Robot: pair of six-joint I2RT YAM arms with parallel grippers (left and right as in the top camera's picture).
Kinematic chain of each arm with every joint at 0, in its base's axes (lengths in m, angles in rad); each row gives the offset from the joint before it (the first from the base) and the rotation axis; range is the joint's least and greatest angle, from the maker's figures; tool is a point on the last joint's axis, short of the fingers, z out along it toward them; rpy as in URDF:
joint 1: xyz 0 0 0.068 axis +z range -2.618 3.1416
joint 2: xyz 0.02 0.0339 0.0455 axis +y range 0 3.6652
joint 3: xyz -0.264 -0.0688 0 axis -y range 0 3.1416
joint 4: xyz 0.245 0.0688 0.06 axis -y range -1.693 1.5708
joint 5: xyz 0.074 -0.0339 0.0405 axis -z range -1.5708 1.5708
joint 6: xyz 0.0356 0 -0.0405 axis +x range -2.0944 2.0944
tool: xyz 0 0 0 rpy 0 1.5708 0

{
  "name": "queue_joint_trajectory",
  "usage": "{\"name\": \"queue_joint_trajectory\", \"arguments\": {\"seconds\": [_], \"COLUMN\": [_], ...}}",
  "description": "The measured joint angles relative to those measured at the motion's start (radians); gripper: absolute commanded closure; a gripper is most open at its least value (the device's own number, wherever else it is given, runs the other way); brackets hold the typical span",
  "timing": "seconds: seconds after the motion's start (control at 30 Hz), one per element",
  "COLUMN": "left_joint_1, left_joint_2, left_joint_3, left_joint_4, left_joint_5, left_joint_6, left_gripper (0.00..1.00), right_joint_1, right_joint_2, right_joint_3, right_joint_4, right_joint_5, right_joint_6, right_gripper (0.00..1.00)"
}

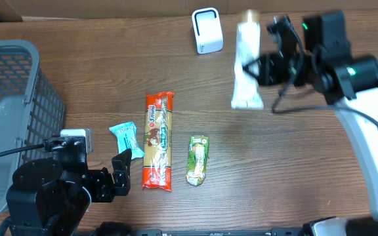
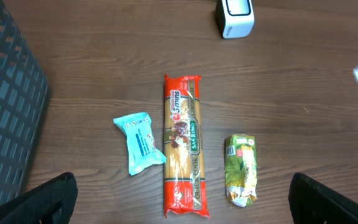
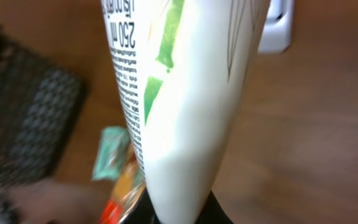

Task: Scan the item barcode
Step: 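Lift the white tube and hold it up to the white scanner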

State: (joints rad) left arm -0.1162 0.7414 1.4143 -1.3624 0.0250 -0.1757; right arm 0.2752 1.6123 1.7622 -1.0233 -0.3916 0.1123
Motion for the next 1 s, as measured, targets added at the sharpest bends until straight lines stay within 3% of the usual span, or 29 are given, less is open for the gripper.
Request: {"name": "queue_joint_trajectory", "arguments": {"seconds": [0.2, 0.37, 0.63, 1.0], "left_joint_1": [0.000, 0.000, 0.000, 0.000], "left_joint_2": [0.000, 0.000, 0.000, 0.000], "left_joint_3": [0.000, 0.000, 0.000, 0.000], "left_joint_4": [0.000, 0.000, 0.000, 0.000], "left_joint_5": [0.000, 0.000, 0.000, 0.000], "left_joint_6": [0.000, 0.000, 0.000, 0.000], "left_gripper": [0.01, 0.00, 0.00, 0.00], "right_joint_1": [0.095, 0.126, 0.125, 0.132], "right_joint_2": [0.228, 0.403, 0.560, 0.713], "right_joint_3": [0.113, 0.113, 0.113, 0.113], "right_joint_4": [0.217, 0.422, 0.675, 0.881], "right_joint_5": [0.428, 0.694, 0.829, 0.931], "right_joint_6": [-0.064, -0.250, -0.576, -0.877], "right_gripper": [0.96, 0.96, 0.96, 0.96]}}
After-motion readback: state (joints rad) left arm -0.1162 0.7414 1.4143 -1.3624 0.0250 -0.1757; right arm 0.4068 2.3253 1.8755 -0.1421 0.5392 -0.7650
